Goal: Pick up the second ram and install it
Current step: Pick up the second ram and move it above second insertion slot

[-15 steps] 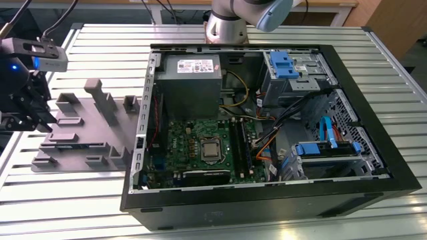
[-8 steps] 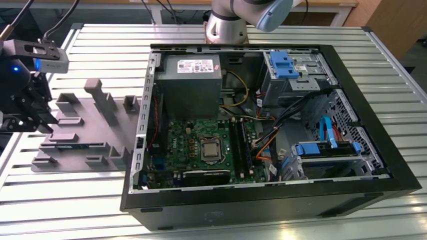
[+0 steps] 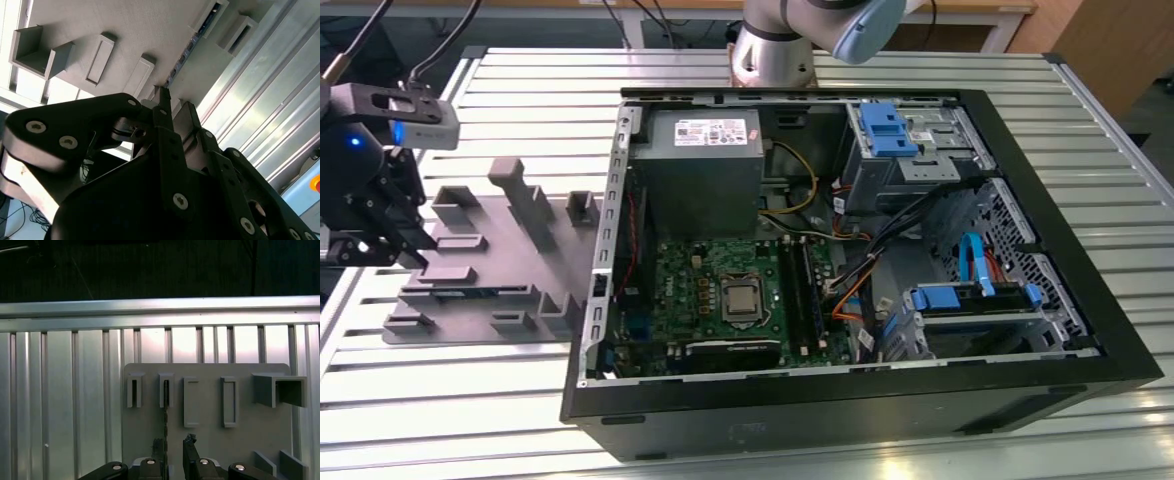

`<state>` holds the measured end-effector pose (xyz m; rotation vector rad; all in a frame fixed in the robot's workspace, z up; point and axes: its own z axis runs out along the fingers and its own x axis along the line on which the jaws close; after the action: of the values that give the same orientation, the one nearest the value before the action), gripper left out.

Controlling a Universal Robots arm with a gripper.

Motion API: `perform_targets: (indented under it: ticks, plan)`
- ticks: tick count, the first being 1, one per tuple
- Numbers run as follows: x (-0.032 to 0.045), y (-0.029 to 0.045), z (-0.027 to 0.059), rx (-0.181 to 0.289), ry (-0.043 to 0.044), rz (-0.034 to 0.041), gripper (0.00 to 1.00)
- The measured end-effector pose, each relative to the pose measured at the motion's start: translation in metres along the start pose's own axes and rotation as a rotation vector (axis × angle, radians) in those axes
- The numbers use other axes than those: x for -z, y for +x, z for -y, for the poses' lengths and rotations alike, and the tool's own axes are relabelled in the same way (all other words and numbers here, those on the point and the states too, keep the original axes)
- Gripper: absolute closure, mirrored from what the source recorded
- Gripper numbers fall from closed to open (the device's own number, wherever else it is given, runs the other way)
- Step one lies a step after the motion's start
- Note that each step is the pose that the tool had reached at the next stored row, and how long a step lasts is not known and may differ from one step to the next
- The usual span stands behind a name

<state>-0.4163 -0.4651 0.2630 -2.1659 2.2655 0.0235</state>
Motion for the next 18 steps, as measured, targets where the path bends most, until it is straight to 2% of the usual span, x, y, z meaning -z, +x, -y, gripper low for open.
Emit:
perform_targets:
  ticks: [18]
  plan:
    - [-0.0038, 0.0001, 0.0, 0.0, 0.0001, 0.0001, 0.7]
